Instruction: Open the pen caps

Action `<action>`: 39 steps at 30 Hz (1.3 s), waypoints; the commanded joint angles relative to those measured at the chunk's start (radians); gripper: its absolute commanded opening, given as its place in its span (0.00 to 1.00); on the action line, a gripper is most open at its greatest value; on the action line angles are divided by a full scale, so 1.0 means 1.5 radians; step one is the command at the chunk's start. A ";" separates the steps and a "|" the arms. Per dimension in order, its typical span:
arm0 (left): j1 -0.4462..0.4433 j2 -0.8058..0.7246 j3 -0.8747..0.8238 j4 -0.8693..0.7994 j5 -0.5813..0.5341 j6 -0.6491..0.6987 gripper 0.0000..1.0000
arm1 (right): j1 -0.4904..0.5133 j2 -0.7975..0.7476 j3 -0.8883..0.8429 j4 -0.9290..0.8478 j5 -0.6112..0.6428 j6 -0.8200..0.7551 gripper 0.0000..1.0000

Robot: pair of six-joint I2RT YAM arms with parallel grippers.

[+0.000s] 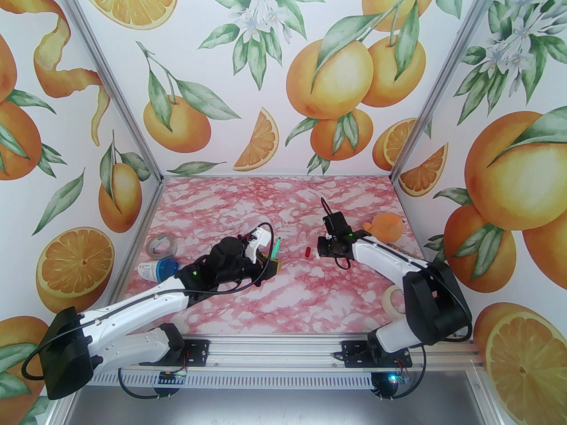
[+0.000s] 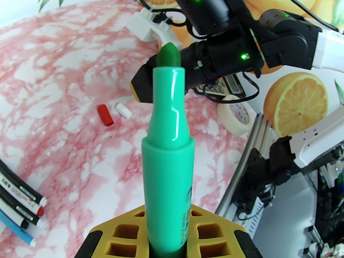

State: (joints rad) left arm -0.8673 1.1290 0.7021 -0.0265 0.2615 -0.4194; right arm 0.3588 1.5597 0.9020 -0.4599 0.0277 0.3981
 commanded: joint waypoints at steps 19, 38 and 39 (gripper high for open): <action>-0.006 0.016 -0.009 0.017 -0.003 -0.014 0.07 | -0.021 0.079 0.028 0.041 0.002 -0.002 0.20; -0.006 0.023 -0.011 0.016 -0.003 -0.017 0.06 | -0.021 0.112 0.031 0.053 -0.007 0.000 0.24; -0.007 0.023 -0.010 0.016 -0.002 -0.018 0.06 | -0.021 0.112 0.031 0.053 -0.007 0.000 0.24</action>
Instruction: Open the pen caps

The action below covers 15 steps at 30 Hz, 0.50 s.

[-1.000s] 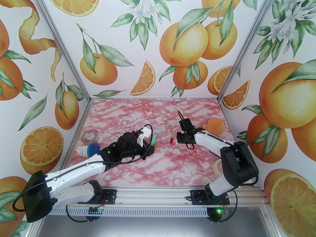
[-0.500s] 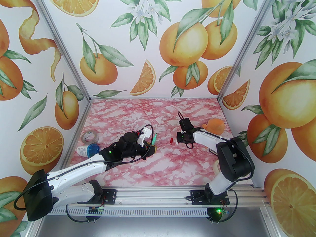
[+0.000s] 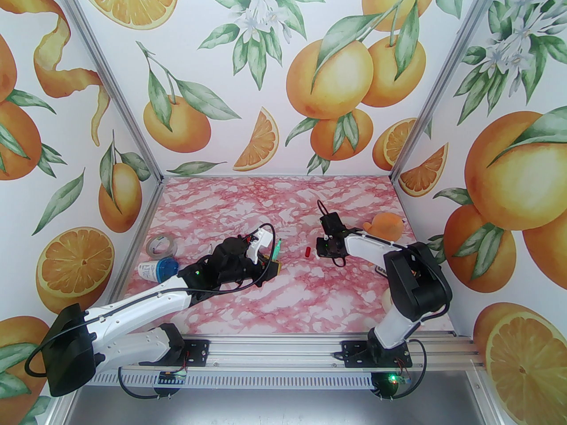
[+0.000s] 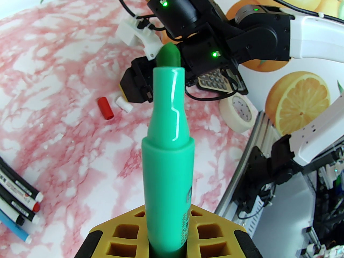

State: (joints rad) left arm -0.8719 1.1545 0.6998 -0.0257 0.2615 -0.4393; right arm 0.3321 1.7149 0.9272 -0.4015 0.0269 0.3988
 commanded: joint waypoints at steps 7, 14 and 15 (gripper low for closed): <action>-0.005 0.003 -0.010 0.014 -0.003 -0.006 0.06 | -0.004 0.005 0.018 0.008 -0.004 -0.003 0.25; -0.005 -0.003 -0.012 0.005 -0.015 -0.008 0.06 | -0.003 -0.014 0.026 -0.008 0.003 -0.008 0.26; -0.005 -0.003 -0.010 -0.004 -0.022 -0.007 0.06 | -0.004 -0.019 0.025 -0.010 0.003 -0.008 0.26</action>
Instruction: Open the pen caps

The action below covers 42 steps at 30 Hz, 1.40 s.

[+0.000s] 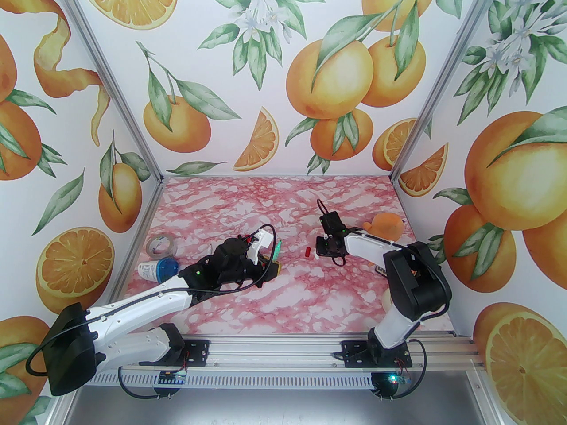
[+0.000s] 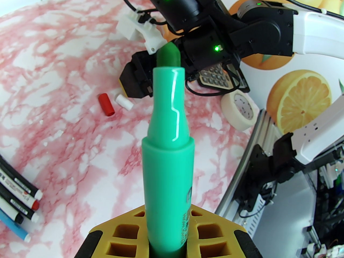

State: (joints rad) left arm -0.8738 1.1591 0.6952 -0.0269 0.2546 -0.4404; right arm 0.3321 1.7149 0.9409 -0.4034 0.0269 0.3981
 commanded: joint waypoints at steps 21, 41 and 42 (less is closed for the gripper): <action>0.055 -0.037 0.019 -0.313 -0.308 -0.004 0.06 | 0.116 -0.417 -0.133 -0.008 -0.018 0.042 0.53; 0.207 0.114 0.014 -0.296 -0.290 0.034 0.06 | 0.364 -0.505 -0.175 0.136 -0.016 0.112 0.99; 0.209 0.124 0.017 -0.294 -0.290 0.035 0.06 | 0.375 -0.499 -0.172 0.138 -0.004 0.110 1.00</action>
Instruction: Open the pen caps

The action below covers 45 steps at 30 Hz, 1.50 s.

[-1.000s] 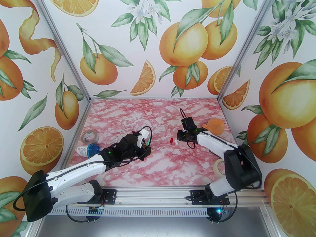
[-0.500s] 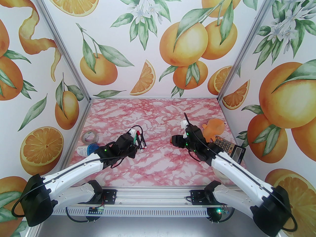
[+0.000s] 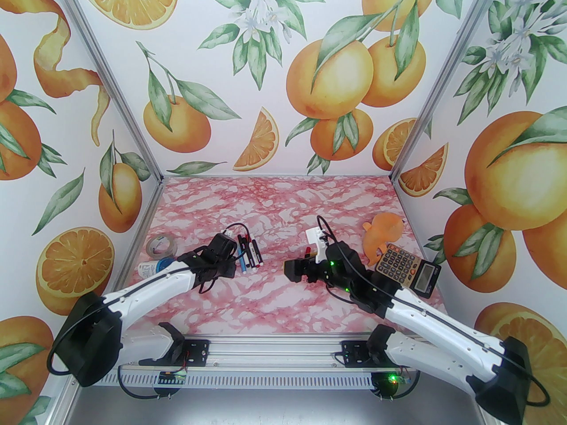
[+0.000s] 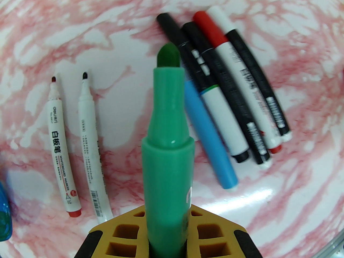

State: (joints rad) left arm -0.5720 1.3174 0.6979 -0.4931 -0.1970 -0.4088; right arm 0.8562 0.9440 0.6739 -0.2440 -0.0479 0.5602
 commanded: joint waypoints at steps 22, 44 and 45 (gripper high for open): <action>0.024 0.156 0.081 -0.008 -0.070 0.008 0.09 | 0.124 0.112 0.061 0.040 0.124 -0.013 1.00; 0.025 0.187 0.087 -0.043 -0.056 -0.016 0.17 | 0.124 0.128 0.073 0.035 0.124 -0.015 1.00; 0.024 0.188 0.087 -0.043 -0.057 -0.016 0.18 | 0.124 0.128 0.072 0.036 0.124 -0.013 1.00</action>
State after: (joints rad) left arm -0.5415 1.5860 0.8017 -0.5407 -0.2771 -0.4202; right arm 1.0340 1.1286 0.7597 -0.2047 0.1162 0.5491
